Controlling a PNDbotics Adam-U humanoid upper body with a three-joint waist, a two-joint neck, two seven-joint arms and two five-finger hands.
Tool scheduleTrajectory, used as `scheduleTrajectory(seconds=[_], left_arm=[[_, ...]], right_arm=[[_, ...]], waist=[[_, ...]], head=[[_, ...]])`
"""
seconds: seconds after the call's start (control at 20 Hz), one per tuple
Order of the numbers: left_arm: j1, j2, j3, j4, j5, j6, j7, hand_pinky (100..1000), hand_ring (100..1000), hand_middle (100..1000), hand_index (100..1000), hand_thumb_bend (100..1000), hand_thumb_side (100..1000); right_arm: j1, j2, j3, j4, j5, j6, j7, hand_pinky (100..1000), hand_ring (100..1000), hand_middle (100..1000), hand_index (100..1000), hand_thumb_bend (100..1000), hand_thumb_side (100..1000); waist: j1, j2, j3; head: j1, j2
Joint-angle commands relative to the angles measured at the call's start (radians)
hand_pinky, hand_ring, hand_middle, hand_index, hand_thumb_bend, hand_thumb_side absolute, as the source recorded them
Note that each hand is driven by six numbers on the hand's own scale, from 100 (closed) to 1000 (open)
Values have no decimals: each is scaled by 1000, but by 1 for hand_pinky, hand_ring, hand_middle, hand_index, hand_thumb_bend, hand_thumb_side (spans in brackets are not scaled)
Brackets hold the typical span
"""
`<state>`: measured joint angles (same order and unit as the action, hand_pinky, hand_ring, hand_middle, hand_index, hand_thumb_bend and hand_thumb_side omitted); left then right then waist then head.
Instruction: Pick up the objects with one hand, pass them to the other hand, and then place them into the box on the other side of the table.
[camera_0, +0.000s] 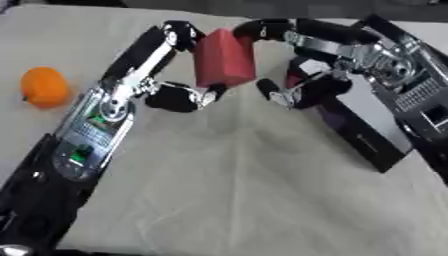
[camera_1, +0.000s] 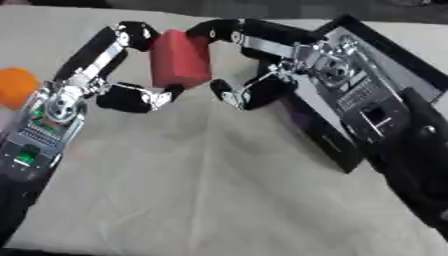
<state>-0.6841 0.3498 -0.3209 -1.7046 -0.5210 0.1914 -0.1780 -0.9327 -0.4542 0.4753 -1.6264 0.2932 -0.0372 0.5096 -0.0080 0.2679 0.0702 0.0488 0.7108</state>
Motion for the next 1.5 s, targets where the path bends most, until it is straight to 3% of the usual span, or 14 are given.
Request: scheduleTrajectory(seconds=[0.05,0.6,1.5], left_arm=[[-23,-3,-8,-12,4,-13,-3,793,697,664,484,100,201],[-26,-12,-21,-1,-11,-17,-6,788,696,656,482,106,193],[-28,-19,-29,-3,-18,-17,1,780,709,647,475,123,186]], right_arm=[[-19,-3,-4,2,-6,4,2,1000,971,1000,1000,100,100],[-4,-23,-24,-41,-52,36,-30,1000,975,1000,1000,100,100],[5,-27,-29,-25,-40,34,-23,1000,991,1000,1000,100,100]], waist=[[-14,-26,2],[-15,-23,2],[-13,-22,-1]], head=[[-5,0],[-9,-2],[-17,2]])
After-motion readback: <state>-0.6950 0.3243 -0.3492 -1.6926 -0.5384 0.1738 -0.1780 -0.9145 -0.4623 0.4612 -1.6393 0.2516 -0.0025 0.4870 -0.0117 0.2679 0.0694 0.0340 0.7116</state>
